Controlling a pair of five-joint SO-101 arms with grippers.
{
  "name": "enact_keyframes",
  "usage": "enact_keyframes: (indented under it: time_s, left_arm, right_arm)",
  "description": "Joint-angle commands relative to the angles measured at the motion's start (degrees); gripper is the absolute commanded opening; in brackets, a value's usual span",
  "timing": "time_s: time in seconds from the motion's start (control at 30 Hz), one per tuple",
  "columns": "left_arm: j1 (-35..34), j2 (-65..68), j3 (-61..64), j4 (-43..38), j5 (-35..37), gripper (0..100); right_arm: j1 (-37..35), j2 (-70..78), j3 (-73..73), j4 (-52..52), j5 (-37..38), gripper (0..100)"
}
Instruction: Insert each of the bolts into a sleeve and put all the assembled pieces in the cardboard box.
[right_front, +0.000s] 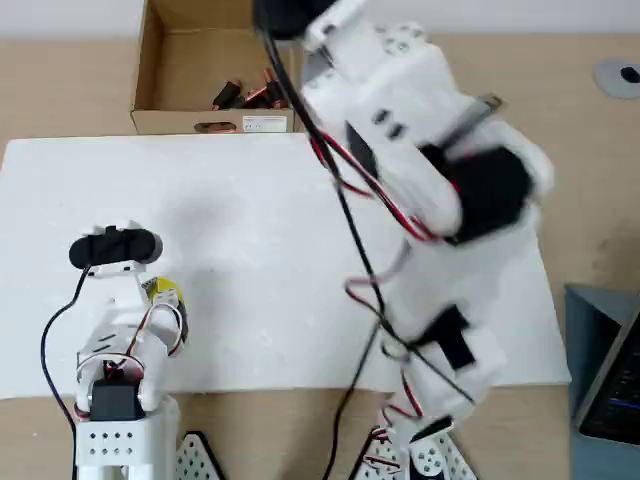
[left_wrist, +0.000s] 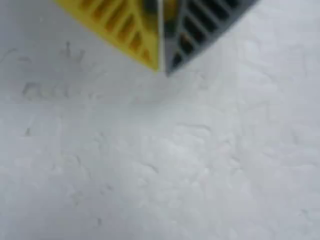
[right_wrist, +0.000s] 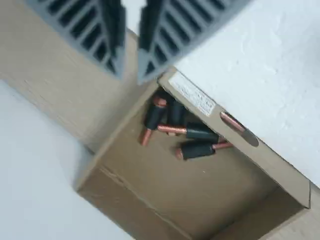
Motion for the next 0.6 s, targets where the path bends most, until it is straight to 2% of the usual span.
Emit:
enact_keyframes:
  time_s: [0.0, 0.3, 0.57]
  left_arm:
    - [-0.2, -0.4, -0.1, -1.1, 0.0, 0]
    - [-0.2, -0.4, -0.1, -1.1, 0.0, 0]
    - [-0.2, -0.4, -0.1, -1.1, 0.0, 0]
  right_arm:
    - [2.7, -12.8, 11.6, 1.2, -0.4, 0.9]
    - [9.9, -30.7, 34.8, -1.1, -1.3, 0.9]
    - [9.7, -38.1, 51.2, -1.3, -11.7, 0.9]
